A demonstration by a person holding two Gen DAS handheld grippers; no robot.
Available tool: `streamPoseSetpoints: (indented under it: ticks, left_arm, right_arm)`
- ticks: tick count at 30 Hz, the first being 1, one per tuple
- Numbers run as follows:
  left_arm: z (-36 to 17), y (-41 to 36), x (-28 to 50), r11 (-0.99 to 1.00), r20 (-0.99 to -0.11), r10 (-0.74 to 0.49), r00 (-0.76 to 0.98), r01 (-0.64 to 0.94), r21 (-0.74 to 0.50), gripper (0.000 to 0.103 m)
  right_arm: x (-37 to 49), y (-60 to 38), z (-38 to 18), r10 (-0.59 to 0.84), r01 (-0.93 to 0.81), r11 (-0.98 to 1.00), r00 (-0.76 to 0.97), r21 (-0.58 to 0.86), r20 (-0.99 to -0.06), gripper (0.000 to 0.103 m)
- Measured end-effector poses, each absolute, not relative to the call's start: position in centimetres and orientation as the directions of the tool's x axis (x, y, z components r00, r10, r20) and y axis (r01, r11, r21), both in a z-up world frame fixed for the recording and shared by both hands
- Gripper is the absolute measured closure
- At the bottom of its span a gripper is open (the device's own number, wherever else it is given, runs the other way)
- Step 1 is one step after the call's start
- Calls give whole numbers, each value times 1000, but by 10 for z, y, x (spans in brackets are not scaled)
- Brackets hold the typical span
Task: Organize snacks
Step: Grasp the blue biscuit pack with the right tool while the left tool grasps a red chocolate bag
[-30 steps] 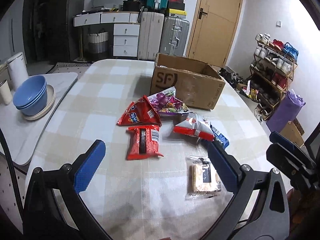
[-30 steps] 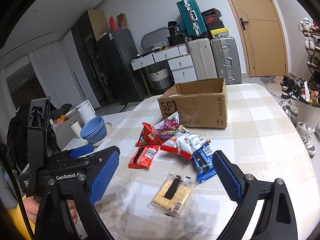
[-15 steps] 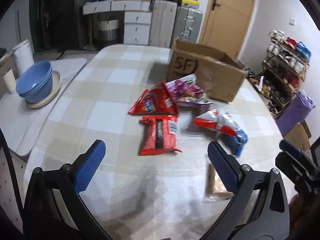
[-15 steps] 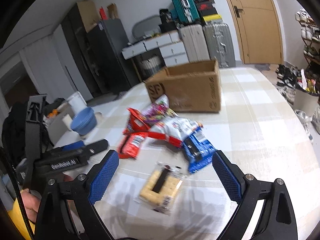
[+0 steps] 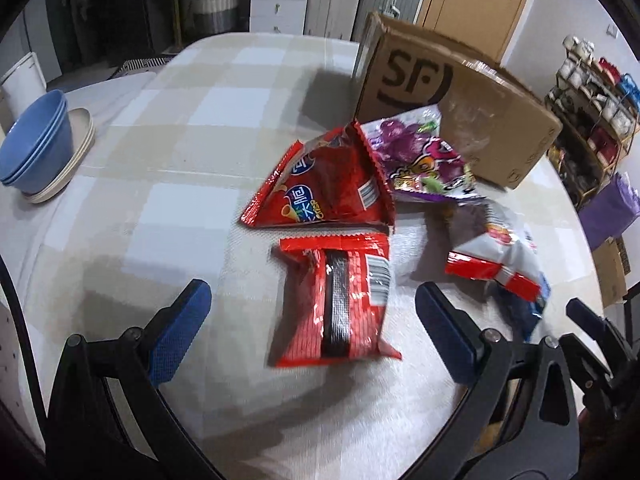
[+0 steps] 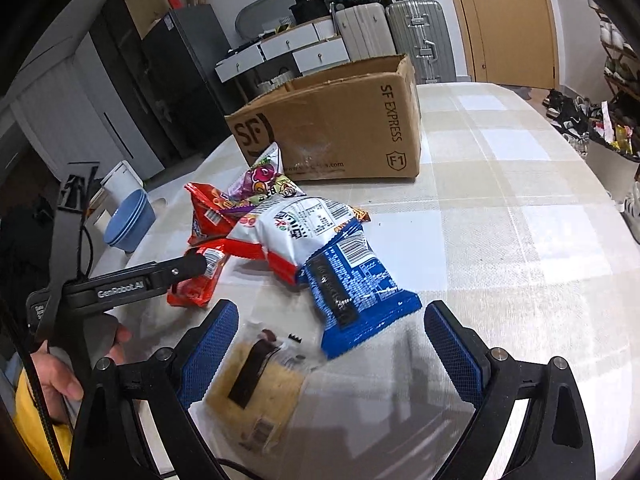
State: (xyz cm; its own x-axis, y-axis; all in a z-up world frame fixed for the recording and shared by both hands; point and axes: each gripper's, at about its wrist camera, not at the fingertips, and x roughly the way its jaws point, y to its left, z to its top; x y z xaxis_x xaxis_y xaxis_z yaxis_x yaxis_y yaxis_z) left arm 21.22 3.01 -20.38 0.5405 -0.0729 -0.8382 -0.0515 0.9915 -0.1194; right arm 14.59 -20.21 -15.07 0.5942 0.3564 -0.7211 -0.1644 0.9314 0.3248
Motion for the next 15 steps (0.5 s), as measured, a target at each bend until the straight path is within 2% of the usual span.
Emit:
streamPoseSetpoints:
  ticks: [6, 11, 13, 15]
  left_arm:
    - [-219, 29, 228, 992, -857, -79, 510, -46, -118, 5]
    - [-220, 29, 231, 995, -839, -69, 539, -20, -94, 22]
    - [-220, 31, 230, 997, -833, -57, 550, -15, -78, 36]
    - [-219, 30, 225, 998, -830, -45, 556, -5, -57, 45]
  right_arm:
    - [155, -203, -160, 377, -171, 923, 582, 345, -721, 7]
    - [159, -205, -168, 381, -160, 921, 569, 356, -729, 7]
    - [160, -205, -169, 388, -161, 917, 567, 364, -727, 7]
    - [161, -206, -170, 393, -162, 915, 561, 369, -728, 7]
